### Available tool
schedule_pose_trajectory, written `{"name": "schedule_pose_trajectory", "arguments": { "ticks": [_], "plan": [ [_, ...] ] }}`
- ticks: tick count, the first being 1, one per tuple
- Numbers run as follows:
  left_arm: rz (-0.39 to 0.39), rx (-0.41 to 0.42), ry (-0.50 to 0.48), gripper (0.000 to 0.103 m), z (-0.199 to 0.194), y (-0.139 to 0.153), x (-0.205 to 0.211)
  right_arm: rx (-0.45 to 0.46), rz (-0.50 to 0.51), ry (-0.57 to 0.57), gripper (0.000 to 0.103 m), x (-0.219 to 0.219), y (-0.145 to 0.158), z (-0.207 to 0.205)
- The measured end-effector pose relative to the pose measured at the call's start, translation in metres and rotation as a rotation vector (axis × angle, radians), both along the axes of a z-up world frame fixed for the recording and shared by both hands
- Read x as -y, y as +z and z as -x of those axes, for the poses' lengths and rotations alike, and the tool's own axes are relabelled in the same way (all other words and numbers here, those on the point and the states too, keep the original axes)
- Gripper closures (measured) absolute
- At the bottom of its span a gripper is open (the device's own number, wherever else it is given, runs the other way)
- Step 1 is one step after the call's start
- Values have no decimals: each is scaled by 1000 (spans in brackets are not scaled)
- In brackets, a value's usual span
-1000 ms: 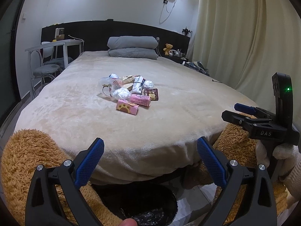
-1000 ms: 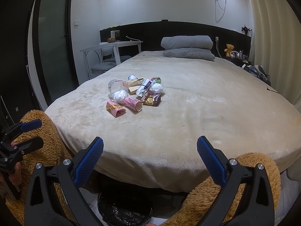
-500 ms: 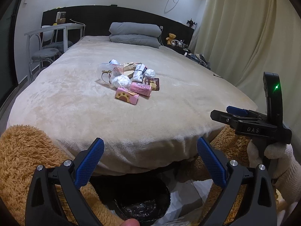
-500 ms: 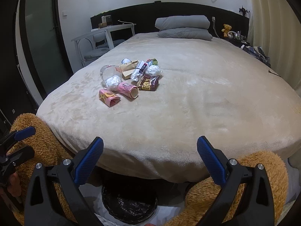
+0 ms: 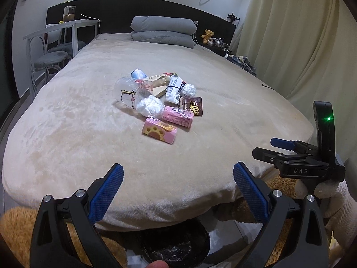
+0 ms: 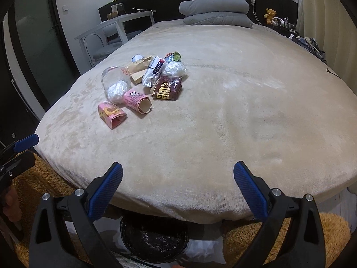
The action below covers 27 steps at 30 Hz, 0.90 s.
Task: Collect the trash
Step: 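Grasp the clear plastic cup with the left tool while the right tool grasps the white plastic bag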
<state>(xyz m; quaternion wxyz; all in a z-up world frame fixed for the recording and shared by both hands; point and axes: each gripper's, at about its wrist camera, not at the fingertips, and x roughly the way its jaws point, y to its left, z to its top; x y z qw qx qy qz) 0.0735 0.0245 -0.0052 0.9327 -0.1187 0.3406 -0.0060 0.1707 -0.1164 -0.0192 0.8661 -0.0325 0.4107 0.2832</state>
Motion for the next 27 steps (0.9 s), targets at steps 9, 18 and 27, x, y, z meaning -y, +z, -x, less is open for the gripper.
{"name": "schedule_pose_trajectory", "arguments": {
  "ticks": [9, 18, 27],
  "plan": [
    [36, -37, 36, 6, -57, 8, -50, 21, -21, 65, 4, -33, 12, -55],
    [23, -70, 41, 6, -128, 3, -95, 22, -62, 140, 4, -74, 17, -119],
    [-78, -126, -26, 6, -183, -20, -116, -57, -81, 181, 4, -96, -5, -190]
  ]
}}
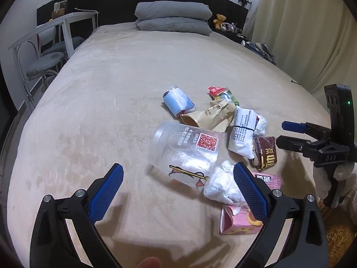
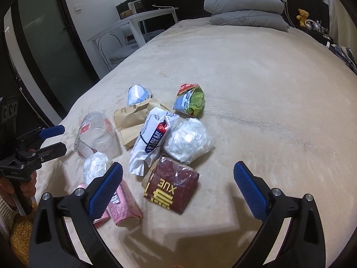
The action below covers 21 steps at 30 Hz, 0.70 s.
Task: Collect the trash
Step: 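Grasp the clear plastic cup with the left tool while the right tool grasps the white plastic bag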
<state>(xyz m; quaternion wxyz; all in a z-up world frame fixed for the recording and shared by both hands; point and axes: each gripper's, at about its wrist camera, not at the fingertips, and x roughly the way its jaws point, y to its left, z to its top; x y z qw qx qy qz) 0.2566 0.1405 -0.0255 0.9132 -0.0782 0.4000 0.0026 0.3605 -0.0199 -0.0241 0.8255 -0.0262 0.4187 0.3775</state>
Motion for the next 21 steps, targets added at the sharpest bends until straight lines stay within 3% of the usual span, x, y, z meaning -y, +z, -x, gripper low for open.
{"name": "schedule_pose_trajectory", "arguments": {
  "ticks": [10, 15, 18, 21],
  "plan": [
    [-20, -3, -71, 6, -32, -15, -7, -30, 9, 102, 10, -23, -15, -45],
    [-17, -20, -113, 7, -45, -24, -5, -31, -7, 178, 20, -31, -16, -51],
    [-1, -37, -123, 21, -51, -28, -6, -46, -18, 190, 28, -30, -16, -53],
    [-9, -31, -129, 30, -50, -28, -3, -46, -20, 186, 29, -23, -16, -54]
  ]
}}
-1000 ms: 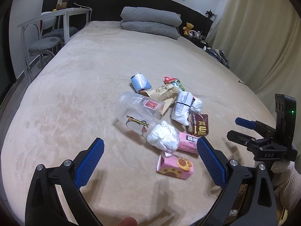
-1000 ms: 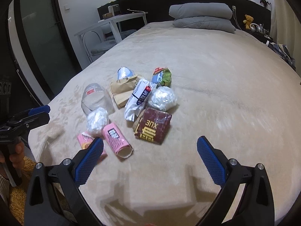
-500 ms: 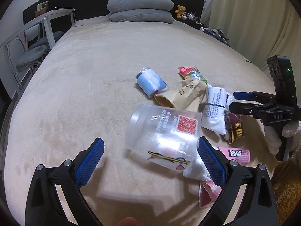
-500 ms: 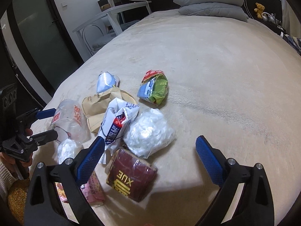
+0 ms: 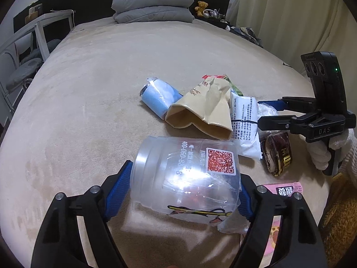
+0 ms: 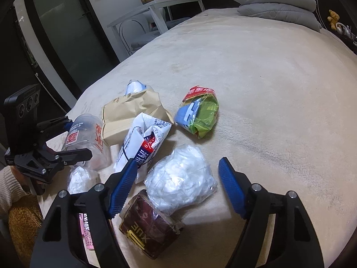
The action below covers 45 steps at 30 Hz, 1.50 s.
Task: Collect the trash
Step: 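Grasp the clear plastic cup with the left tool while the right tool grasps the white plastic bag, then carry the cup and bag down to the black bin with both tools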
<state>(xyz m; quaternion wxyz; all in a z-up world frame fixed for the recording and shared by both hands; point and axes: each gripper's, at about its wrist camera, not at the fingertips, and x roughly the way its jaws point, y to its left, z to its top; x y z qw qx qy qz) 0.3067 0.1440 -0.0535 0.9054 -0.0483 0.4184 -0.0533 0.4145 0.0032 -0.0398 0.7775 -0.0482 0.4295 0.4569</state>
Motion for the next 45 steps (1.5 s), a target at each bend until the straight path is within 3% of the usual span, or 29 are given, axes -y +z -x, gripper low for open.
{"name": "schedule_pose_trajectory", "arguments": {
  "ticks": [4, 7, 8, 18, 30, 33, 45],
  "plan": [
    [-45, 33, 66, 32, 4, 3, -1, 0, 24, -6, 32, 2, -8, 0],
    [-12, 56, 88, 33, 7, 9, -10, 25, 47, 4, 48, -1, -10, 5],
    [-11, 66, 91, 33, 9, 11, -11, 33, 45, -2, 49, -1, -8, 7],
    [-29, 121, 133, 33, 30, 28, -7, 74, -11, -112, 49, 18, 13, 21],
    [24, 239, 208, 33, 86, 60, 21, 138, -87, -178, 49, 55, 43, 78],
    [-2, 290, 206, 33, 106, 67, 36, 135, -105, -205, 49, 74, 45, 100],
    [35, 314, 192, 33, 175, 55, 85, 144, -130, -247, 49, 119, 43, 179]
  ]
}}
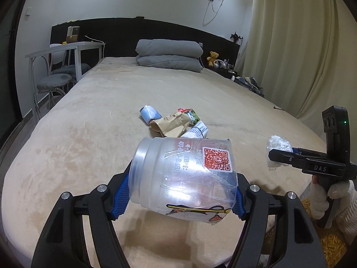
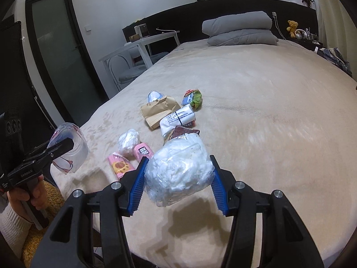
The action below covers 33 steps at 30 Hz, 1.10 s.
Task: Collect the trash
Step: 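Carry the cup and bag down to the black bin with both tools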
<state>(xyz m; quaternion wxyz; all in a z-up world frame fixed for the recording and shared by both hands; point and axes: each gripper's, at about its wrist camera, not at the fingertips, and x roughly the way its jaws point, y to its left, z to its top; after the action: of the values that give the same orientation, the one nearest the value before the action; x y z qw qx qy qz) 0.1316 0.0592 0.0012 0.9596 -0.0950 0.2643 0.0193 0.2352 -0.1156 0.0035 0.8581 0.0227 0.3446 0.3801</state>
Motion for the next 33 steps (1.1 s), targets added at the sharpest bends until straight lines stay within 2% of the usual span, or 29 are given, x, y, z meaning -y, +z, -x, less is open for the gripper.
{"name": "schedule_pose_trajectory", "arguments": {
  "ticks": [17, 24, 29, 33],
  "plan": [
    [34, -23, -52, 33, 77, -25, 52, -51, 5, 47, 49, 20, -25, 97],
    [41, -94, -80, 33, 94, -41, 74, -128, -28, 74, 49, 29, -33, 120],
    [90, -153, -90, 33, 104, -53, 82, -182, -31, 86, 49, 32, -40, 136],
    [133, -210, -101, 33, 110, -63, 85, -196, 10, 91, 49, 28, -47, 145]
  ]
}}
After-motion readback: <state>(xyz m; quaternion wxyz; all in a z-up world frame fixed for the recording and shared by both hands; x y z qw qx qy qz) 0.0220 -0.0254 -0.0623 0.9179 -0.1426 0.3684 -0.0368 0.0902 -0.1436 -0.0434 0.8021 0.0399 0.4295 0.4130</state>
